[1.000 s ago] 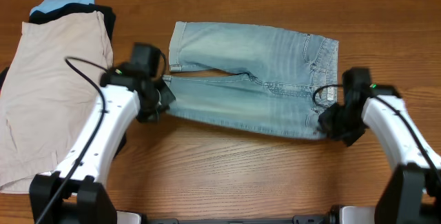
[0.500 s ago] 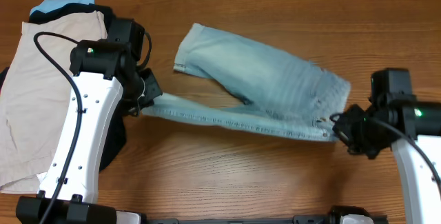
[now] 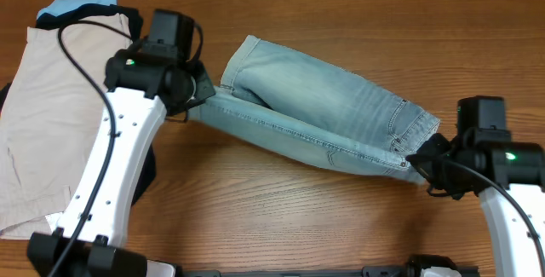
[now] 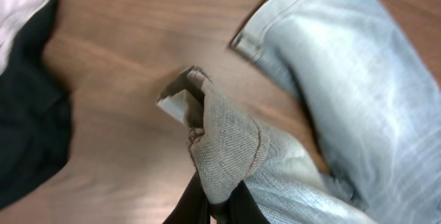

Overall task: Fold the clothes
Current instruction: 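Lift the bottom edge and fold it up over the waistband with both grippers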

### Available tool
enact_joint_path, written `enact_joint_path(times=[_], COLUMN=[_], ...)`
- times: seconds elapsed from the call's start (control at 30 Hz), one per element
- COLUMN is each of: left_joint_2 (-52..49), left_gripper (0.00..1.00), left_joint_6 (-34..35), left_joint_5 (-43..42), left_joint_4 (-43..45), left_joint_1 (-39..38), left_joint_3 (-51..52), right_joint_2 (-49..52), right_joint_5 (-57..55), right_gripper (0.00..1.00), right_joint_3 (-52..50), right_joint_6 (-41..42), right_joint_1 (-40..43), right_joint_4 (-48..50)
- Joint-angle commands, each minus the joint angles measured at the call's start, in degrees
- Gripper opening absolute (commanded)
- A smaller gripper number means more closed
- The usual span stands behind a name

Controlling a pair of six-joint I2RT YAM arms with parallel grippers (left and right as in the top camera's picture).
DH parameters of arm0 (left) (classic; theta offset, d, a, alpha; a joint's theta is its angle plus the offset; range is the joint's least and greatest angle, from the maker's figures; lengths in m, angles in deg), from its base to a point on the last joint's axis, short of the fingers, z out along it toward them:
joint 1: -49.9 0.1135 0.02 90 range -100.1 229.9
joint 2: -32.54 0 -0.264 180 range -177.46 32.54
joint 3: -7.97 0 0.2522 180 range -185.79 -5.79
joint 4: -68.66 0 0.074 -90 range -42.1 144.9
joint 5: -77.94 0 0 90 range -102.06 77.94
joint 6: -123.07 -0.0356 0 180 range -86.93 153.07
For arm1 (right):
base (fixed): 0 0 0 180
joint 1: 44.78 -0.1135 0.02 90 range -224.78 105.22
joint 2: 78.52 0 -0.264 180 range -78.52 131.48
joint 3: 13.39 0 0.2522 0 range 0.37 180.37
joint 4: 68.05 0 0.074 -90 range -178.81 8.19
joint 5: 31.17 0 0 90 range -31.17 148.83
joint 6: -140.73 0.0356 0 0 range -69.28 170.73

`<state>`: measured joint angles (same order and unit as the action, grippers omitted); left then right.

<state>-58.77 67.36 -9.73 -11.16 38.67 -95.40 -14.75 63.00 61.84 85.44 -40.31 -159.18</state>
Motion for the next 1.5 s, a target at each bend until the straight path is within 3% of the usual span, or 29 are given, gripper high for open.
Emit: enact_joint_path(times=[0.0,0.2,0.23,0.5,0.87,1.07,1.2,1.23,1.27,1.33,1.37,1.4,1.47], left_joint_2=[-3.8,-12.0,-15.0,-20.2,-25.4,-27.1,-27.2,-27.2,-27.2,-27.2,-27.2,-27.1,-27.0], left_gripper=[0.04,0.04,0.04,0.04,0.05,0.1,0.21,0.28,0.4,0.89,1.0,1.0,1.0], left_joint_6=[-0.9,-0.9,-0.9,-0.9,-0.9,-0.9,-0.9,-0.9,-1.0,-2.3,-3.2,-4.7,-6.9], left_joint_5=[7.1,11.2,11.2,11.2,11.2,11.2,11.2,11.2,11.2,11.2,11.2,11.1,11.1], left_joint_4=[4.8,18.7,24.4,38.2,47.6,49.8,51.4,51.9,52.6,54.6,55.2,55.8,54.7], left_joint_1=[-0.8,-2.8,-2.8,-3.9,-5.7,-5.7,-5.7,-5.7,-5.7,-5.7,-5.7,-5.7,-5.7], left_joint_3=[0.5,0.5,0.5,0.5,0.5,0.5,0.5,0.5,0.5,0.5,0.5,0.4,-0.2], right_joint_2=[1.6,4.3,5.5,14.0,23.6,25.0,25.0,25.0,25.0,25.0,25.0,25.0,25.0], right_joint_5=[-6.5,-8.1,-9.6,-13.6,-13.6,-14.7,-15.1,-15.1,-15.1,-15.1,-15.0,-14.6,-13.7], right_gripper=[0.04,0.04,0.04,0.04,0.04,0.04,0.04,0.04,0.04,0.06,0.13,0.35,0.63], right_joint_3=[-4.4,-7.2,-7.2,-7.2,-7.2,-7.2,-7.2,-7.2,-7.2,-7.2,-7.2,-7.2,-7.2], right_joint_6=[1.1,2.6,2.6,2.6,2.6,2.6,2.8,2.8,2.8,3.0,3.0,3.0,3.0], right_joint_1=[0.8,0.8,0.8,0.8,0.8,0.9,1.4,1.6,2.0,2.7,3.1,3.6,4.4], right_joint_4=[3.3,14.4,18.3,30.6,39.8,43.3,45.2,45.4,45.7,46.2,46.3,46.3,46.2])
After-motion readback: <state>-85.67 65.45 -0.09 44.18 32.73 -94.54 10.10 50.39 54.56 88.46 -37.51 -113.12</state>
